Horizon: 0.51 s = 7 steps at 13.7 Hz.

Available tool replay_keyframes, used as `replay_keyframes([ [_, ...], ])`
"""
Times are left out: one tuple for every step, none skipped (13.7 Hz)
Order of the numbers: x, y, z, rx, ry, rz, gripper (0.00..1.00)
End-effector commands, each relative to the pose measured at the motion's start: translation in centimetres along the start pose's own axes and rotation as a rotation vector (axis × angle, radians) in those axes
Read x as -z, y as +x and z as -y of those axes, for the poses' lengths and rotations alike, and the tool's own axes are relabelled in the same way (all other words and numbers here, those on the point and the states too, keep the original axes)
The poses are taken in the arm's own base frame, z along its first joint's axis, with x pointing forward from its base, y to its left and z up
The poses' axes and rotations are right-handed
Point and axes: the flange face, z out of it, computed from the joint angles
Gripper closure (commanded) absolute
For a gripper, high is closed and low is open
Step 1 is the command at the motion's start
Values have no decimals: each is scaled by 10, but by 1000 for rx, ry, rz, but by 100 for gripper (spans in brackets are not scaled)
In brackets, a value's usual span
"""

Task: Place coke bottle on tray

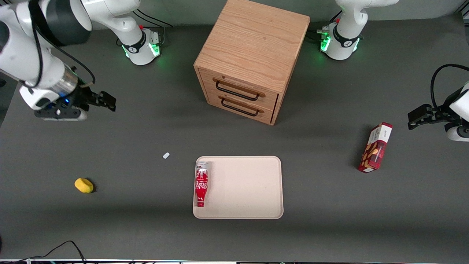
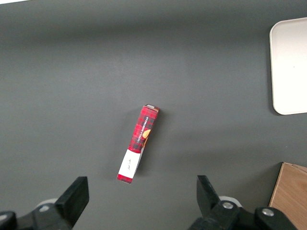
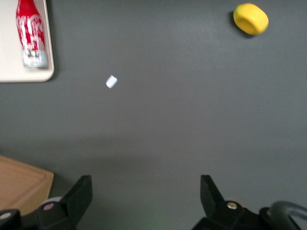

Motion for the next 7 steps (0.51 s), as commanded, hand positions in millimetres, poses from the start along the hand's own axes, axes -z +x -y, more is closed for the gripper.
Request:
replay_keyframes([
  [18, -21, -24, 68, 27, 30, 0],
  [30, -19, -26, 65, 24, 29, 0],
  [39, -14, -23, 64, 16, 22, 0],
  [40, -7, -15, 66, 5, 20, 0],
  [42, 1, -14, 58, -1, 17, 0],
  [41, 7, -14, 63, -9, 18, 0],
  [41, 10, -15, 60, -11, 18, 0],
])
